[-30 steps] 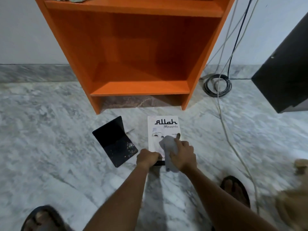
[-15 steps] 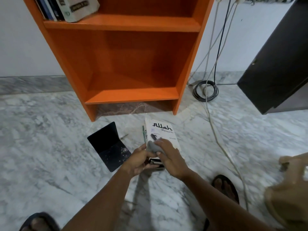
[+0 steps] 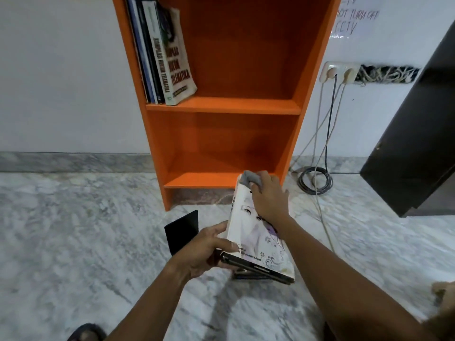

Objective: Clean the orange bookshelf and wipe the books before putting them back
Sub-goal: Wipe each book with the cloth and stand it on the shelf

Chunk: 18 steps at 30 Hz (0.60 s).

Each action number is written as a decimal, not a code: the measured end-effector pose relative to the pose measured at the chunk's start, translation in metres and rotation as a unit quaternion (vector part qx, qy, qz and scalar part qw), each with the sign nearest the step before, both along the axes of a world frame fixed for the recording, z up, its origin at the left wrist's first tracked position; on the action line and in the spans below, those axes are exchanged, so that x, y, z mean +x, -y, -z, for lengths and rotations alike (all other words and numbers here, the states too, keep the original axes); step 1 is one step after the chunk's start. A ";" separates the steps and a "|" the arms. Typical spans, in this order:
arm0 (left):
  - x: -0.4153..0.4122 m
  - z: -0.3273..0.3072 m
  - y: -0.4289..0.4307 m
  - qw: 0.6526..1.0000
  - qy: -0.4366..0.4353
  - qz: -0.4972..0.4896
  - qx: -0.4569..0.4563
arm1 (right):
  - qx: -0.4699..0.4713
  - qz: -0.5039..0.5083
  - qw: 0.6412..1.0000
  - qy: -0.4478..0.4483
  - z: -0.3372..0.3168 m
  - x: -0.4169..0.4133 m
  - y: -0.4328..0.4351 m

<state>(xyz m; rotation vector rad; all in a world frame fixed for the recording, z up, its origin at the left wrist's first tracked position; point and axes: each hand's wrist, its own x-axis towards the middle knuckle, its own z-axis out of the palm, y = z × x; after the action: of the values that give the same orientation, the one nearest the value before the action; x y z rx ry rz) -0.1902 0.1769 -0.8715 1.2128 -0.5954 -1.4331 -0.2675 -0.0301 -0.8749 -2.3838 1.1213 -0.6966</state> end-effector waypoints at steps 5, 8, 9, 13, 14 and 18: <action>0.002 -0.021 -0.013 0.997 0.065 0.027 -0.021 | 0.116 0.109 0.984 0.078 0.001 -0.007 0.030; 0.000 -0.027 -0.013 0.995 0.086 0.042 -0.020 | 0.069 0.109 0.985 0.115 -0.008 -0.002 0.012; -0.001 -0.028 -0.010 0.995 0.087 0.041 -0.020 | 0.040 0.078 0.986 0.145 -0.014 0.000 0.001; -0.005 -0.022 -0.004 0.997 0.064 0.017 -0.037 | -0.020 -0.091 0.981 0.171 -0.020 0.005 -0.041; -0.004 -0.019 -0.002 0.998 0.048 0.006 -0.042 | -0.024 -0.136 0.978 0.153 -0.019 0.004 -0.050; 0.001 -0.017 -0.001 0.996 0.009 -0.085 -0.031 | -0.013 -0.287 0.946 0.148 -0.010 0.000 -0.084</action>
<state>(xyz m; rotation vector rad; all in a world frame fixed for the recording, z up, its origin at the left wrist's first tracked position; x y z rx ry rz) -0.1889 0.1777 -0.8541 1.1977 -0.5327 -1.2543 -0.2673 0.0537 -0.8647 -2.3457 0.2683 -0.8148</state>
